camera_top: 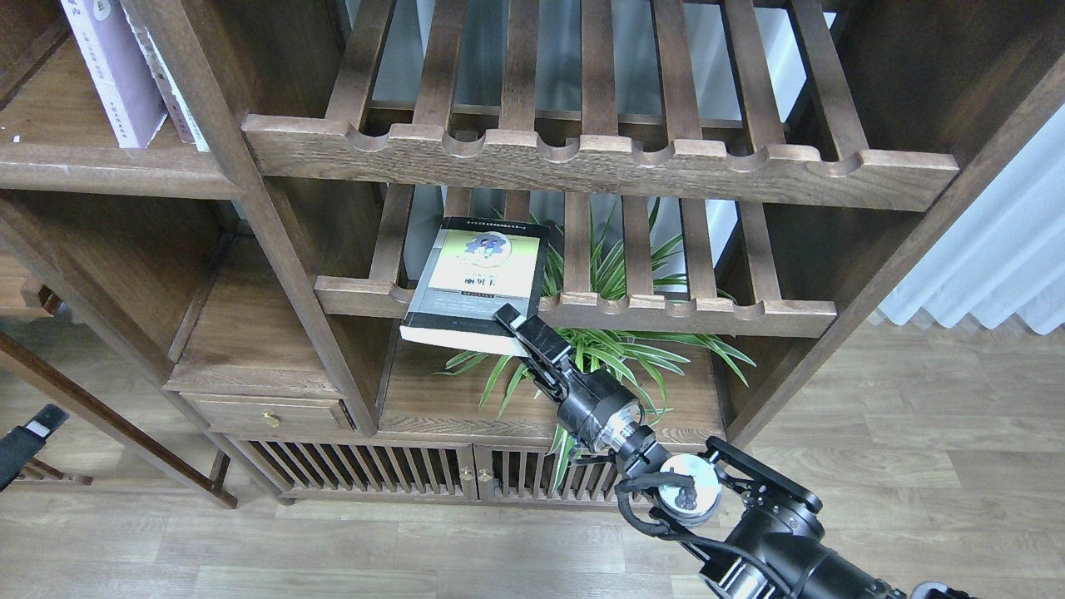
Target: Organize books on shelf
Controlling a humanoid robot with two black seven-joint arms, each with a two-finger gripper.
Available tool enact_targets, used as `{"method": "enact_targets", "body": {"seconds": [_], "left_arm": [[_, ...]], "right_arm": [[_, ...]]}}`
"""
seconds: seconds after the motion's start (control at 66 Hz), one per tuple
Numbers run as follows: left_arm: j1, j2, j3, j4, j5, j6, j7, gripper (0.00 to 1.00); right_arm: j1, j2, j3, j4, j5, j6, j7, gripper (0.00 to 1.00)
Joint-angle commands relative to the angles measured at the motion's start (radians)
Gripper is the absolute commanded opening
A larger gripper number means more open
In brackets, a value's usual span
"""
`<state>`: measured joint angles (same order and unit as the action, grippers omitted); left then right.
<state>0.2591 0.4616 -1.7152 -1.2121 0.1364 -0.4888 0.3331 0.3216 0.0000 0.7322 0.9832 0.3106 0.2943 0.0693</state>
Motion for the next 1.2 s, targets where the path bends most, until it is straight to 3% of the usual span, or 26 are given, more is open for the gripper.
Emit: {"method": "enact_targets", "body": {"seconds": [0.0, 0.03, 0.045, 0.121, 0.273, 0.545, 0.773, 0.879, 1.182], "left_arm": [[0.0, 0.0, 0.0, 0.008, 0.0, 0.0, 0.0, 0.99], [0.0, 0.0, 0.0, 0.009, 0.0, 0.0, -0.002, 0.99], [0.0, 0.0, 0.0, 0.009, -0.001, 0.0, -0.002, 0.99], [0.0, 0.0, 0.0, 0.009, -0.001, 0.0, -0.002, 0.99], [0.0, 0.0, 0.0, 0.009, 0.0, 0.0, -0.002, 0.99], [-0.001, -0.004, 0.025, 0.016, -0.061, 0.0, 0.003, 0.99], [-0.003, 0.034, 0.112, 0.012, -0.185, 0.0, 0.004, 0.99], [-0.005, 0.061, 0.258, 0.005, -0.31, 0.0, 0.003, 0.99], [-0.032, 0.085, 0.531, -0.007, -0.505, 0.0, -0.003, 0.99]], "right_arm": [[0.001, 0.0, 0.003, 0.002, 0.004, 0.009, -0.005, 0.51], [0.001, 0.0, 0.003, 0.003, 0.004, 0.011, -0.005, 0.48], [0.001, 0.0, 0.004, 0.005, 0.004, 0.014, -0.005, 0.38], [0.001, 0.0, 0.003, 0.006, 0.005, 0.025, -0.005, 0.32], [-0.001, 0.0, 0.0, 0.005, 0.005, 0.092, -0.009, 0.05], [-0.039, 0.0, -0.013, 0.02, -0.01, 0.175, -0.06, 0.05], [-0.145, 0.0, -0.019, 0.046, -0.085, 0.194, -0.157, 0.05], [-0.208, 0.0, -0.019, 0.06, -0.096, 0.194, -0.212, 0.05], [-0.294, 0.0, -0.022, 0.108, -0.119, 0.194, -0.278, 0.05]]}}
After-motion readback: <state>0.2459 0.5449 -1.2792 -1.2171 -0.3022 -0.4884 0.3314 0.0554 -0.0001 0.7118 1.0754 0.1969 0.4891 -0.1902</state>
